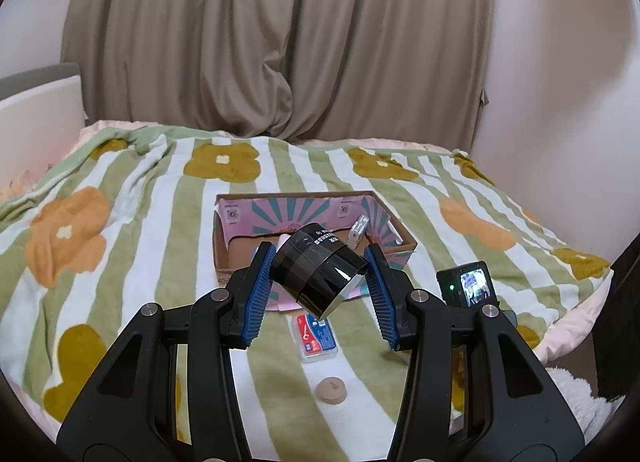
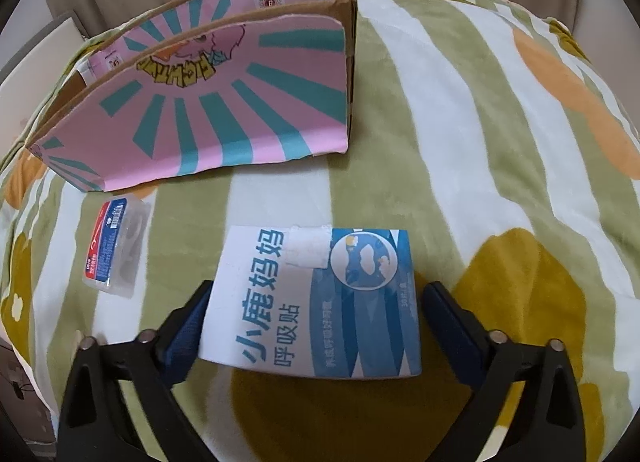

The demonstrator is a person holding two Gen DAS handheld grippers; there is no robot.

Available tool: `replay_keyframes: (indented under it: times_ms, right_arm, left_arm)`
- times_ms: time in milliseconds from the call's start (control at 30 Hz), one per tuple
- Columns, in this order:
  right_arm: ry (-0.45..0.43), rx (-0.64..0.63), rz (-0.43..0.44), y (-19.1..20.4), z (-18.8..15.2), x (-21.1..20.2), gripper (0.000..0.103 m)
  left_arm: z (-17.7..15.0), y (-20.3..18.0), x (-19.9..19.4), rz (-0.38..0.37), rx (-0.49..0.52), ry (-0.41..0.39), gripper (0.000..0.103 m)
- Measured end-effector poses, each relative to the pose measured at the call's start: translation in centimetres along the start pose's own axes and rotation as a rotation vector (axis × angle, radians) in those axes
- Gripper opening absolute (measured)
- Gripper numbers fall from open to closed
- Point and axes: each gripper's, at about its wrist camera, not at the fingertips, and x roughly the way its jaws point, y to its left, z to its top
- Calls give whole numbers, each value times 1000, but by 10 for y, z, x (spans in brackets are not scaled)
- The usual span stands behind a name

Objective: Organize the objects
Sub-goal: 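Lift the black jar with the left tool while the right tool grasps the white-blue Super Deer box, then carry the black jar and Super Deer box over the pink box with both tools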

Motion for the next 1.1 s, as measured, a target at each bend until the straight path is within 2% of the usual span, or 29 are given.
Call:
replay_keyframes:
  times_ms: [67,333,467,633,733,900,1100]
  right_arm:
    - [4,1,17,-1,0,0,86]
    - [-14,13,22,-4,-2,-9,86]
    - [-56,44,45,-7,-3,-26,86]
    - [-149,36,59,-3,3,-60,86]
    - [-228,16,92,13,13,-85,86]
    - [-380,-27,95,34,27,-137,86]
    - [-500,-53,98,51,29,-190,86]
  left_arm:
    - [1,1,1,1,-2,2,42]
    - [1,10,5,13,-25,13,42]
    - [0,16,5,22,-41,13,42]
    - [1,19,5,43,-41,3,42]
    - [1,16,4,67,-25,-8,42]
    - [3,15,7,62,-32,-11,42]
    - [5,14,6,58,-31,-26,42]
